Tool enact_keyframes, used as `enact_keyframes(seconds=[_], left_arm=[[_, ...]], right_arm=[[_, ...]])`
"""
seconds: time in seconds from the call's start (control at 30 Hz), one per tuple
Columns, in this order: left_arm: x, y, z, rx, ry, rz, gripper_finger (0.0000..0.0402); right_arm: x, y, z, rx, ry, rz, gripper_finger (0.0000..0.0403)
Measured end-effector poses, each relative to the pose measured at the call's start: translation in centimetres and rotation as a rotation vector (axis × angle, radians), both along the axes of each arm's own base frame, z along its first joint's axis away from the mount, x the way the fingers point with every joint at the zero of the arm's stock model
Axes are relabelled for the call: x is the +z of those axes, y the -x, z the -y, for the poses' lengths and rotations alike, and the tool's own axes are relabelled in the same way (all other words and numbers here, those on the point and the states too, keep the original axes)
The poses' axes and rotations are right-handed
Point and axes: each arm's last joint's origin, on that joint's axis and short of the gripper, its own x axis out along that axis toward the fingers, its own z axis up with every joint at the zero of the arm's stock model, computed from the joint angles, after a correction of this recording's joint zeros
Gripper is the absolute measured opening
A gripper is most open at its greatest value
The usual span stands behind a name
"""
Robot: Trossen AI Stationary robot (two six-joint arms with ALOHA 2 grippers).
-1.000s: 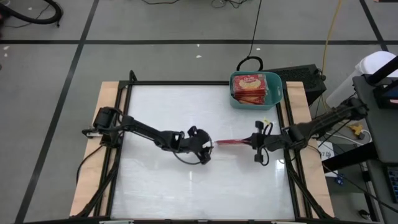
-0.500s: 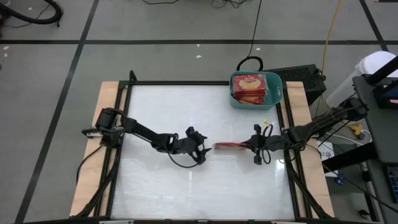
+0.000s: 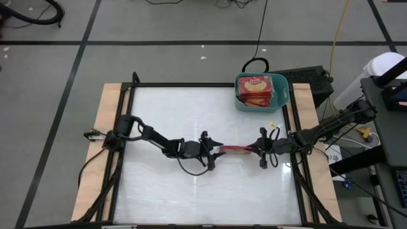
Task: Sort popcorn bags into baskets
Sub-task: Put the red popcorn bag into the green bin
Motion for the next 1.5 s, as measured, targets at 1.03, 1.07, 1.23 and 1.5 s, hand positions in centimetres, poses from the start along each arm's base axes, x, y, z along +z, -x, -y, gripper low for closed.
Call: enact_keyframes(seconds=[1.03, 1.07, 1.23, 1.5], left_arm=[[-0.6, -2.9, -0.5, -0.055, -0.005, -0.001, 0.0029], [-0.6, -2.9, -0.5, -0.056, -0.01, -0.003, 0.0028], [-0.6, -2.9, -0.5, -0.065, -0.021, -0.006, 0.0019], [-0.6, -2.9, -0.4, -0.069, -0.017, -0.002, 0.0027]], right_arm=[[-0.9, 2.1, 0.6, -0.056, -0.149, -0.18, 0.0162], [-1.0, 2.2, 0.7, -0.07, -0.152, -0.191, 0.0164], [-0.9, 2.2, 0.7, -0.082, -0.139, -0.183, 0.0159], [-0.5, 1.8, 0.6, -0.034, -0.103, -0.13, 0.0144]])
